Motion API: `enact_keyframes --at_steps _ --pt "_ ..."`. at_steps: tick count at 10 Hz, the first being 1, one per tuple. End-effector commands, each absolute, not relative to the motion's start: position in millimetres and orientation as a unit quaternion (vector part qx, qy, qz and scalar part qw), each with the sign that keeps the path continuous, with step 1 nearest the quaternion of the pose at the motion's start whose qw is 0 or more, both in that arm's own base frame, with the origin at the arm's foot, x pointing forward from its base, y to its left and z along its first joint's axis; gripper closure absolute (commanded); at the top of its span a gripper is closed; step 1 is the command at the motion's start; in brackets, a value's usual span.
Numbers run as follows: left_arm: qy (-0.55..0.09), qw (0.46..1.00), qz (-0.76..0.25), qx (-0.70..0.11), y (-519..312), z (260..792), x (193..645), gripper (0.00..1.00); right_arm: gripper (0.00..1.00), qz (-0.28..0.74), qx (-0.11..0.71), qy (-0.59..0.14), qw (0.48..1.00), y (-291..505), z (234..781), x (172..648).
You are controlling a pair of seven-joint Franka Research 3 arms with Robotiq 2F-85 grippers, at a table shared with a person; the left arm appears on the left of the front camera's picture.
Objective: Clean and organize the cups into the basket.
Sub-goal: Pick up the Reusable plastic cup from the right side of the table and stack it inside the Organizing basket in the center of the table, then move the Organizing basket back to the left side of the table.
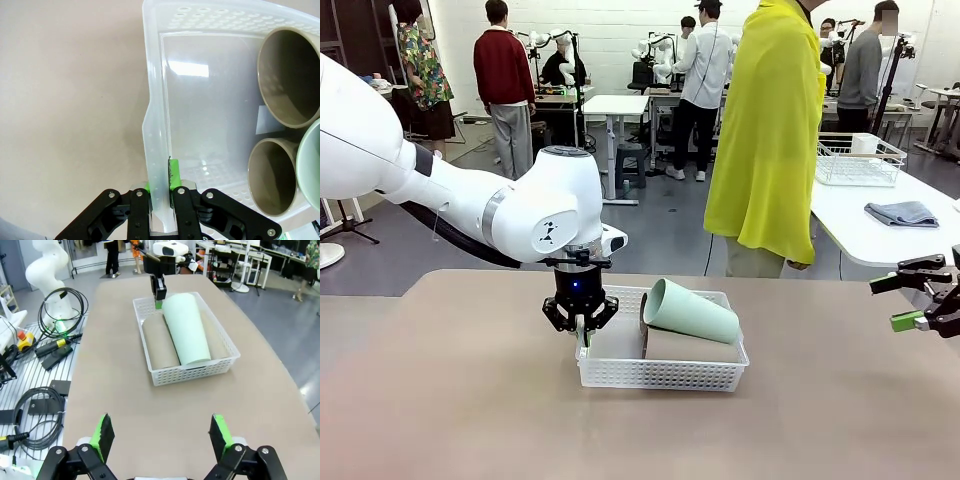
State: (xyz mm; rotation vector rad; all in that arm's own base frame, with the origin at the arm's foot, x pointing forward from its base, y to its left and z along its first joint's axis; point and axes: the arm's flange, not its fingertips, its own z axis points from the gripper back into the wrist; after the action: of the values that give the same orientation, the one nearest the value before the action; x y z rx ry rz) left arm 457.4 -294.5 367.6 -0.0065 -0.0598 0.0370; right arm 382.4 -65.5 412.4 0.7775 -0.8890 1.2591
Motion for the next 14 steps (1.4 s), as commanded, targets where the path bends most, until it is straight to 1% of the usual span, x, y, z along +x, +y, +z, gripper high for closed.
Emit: enact_keyframes --at_steps 1,9,10,11,12,13,14 --pt "-0.033 0.999 0.019 -0.006 -296.1 370.5 457.4 1.00 0.00 0.548 0.341 -0.395 0.654 -66.6 413.2 385.2" --pt "-0.033 0.999 0.019 -0.006 -296.1 370.5 457.4 1.00 0.00 0.553 0.341 -0.392 0.651 -67.0 412.4 382.1" --pt "-0.033 0.999 0.019 -0.006 -296.1 370.5 457.4 1.00 0.00 0.432 0.335 -0.366 0.753 -81.4 409.9 358.9" --pt "-0.033 0.999 0.019 -0.006 -296.1 370.5 457.4 1.00 0.00 0.349 0.364 -0.387 0.772 -93.0 410.0 345.3" --pt "-0.033 0.999 0.019 -0.006 -296.1 370.5 457.4 1.00 0.00 0.269 0.432 -0.393 0.766 -100.0 405.5 337.4" --pt "-0.033 0.999 0.019 -0.006 -296.1 370.5 457.4 1.00 0.00 0.187 0.473 -0.358 0.783 -113.8 394.2 330.3" --pt "-0.033 0.999 0.019 -0.006 -296.1 370.5 457.4 1.00 0.00 0.145 0.481 -0.347 0.792 -124.1 389.1 322.6"
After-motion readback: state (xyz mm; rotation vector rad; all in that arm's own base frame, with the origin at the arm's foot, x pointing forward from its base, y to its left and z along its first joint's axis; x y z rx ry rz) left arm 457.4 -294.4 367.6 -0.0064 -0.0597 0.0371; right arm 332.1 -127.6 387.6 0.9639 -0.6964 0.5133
